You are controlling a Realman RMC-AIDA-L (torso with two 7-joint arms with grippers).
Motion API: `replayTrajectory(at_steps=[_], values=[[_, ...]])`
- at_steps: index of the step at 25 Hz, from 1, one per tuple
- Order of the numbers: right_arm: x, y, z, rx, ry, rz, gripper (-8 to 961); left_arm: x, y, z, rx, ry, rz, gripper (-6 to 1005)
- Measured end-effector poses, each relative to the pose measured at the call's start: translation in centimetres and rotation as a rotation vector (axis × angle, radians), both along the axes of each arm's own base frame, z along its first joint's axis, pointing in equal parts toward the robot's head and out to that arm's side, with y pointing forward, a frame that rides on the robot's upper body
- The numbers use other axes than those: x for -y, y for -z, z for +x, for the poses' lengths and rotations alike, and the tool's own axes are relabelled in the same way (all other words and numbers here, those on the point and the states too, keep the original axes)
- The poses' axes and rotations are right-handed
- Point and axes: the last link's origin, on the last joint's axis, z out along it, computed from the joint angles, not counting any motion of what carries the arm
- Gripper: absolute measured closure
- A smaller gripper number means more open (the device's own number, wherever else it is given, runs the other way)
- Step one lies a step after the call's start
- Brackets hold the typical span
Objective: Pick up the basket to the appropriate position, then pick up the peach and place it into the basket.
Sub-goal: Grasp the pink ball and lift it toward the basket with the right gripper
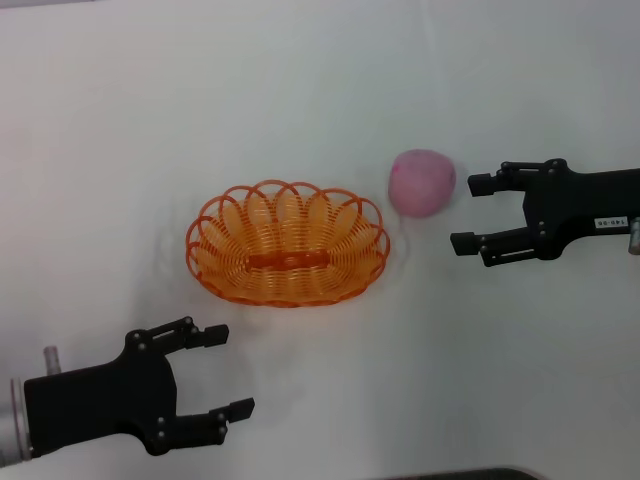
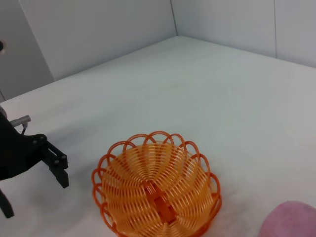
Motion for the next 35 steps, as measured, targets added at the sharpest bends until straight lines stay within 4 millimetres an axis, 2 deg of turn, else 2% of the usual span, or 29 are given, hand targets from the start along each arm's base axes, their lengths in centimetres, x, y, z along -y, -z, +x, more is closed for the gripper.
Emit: replayTrajectory(at_steps=[3,9,12,28,31,35], values=[[0.1,0.1,0.0,-0.002,0.002,-0.001,123,0.2,0.2,0.0,-0.003,0.031,0.016,301],[0.2,0.1,0.1,-0.003,0.007,-0.004,126,0.2,0.2,-0.1,-0.004,0.034,0.023,132],[0.2,0.2,0.1,-0.003,0.006,-0.007,128,0.2,0.3,-0.1,-0.007,0.034,0.022,114],[0.7,0.6,0.0,0.055,-0.034,-0.091,137,0.2,0.3,-0.3,-0.003,0.014,0.027,114],[0.3,0.2,0.0,0.043,0.038,-0.088,138,0.2,0.2,-0.3,-0.003,0.015,0.027,114],[-1.0,-0.9,-0.5,0.022,0.218,-0.137,140,0.2,0.2,-0.3,-0.002,0.013,0.029,114]])
